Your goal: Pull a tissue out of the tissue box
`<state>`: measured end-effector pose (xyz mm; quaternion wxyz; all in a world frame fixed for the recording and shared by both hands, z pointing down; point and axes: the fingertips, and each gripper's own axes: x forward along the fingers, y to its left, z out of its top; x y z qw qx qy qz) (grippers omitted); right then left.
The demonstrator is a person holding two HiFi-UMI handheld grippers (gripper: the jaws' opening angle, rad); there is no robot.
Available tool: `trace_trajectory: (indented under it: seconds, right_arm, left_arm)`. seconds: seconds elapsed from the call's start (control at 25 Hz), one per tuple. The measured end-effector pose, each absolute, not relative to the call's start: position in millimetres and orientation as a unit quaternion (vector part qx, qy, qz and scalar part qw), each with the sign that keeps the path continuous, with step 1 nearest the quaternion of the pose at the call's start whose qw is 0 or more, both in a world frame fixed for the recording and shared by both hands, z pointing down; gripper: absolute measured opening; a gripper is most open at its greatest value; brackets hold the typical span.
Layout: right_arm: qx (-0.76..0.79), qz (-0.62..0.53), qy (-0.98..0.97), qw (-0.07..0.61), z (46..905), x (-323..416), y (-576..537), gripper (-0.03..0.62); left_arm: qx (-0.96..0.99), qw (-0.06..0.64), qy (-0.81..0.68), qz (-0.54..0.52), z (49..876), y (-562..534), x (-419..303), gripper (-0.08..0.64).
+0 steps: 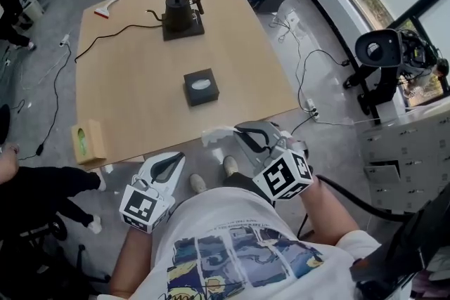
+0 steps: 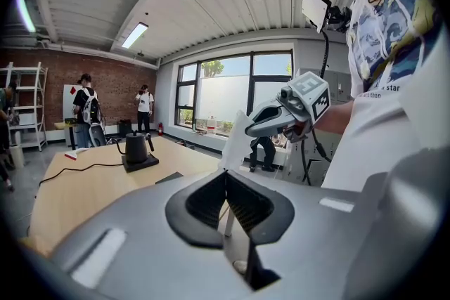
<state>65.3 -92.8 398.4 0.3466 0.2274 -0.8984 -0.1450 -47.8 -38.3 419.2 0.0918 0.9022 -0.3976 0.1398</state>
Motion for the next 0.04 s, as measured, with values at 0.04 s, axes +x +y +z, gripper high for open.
trace_trajectory:
  seconds: [0.04]
  right_arm:
    - [0.226,-0.145,-0.899,0.347,398.3,64.1,-92.3,0.003]
  left_arm:
    - [0.902,0.091,-0.398,0.141,419.3,-38.2,-48.5,0.008]
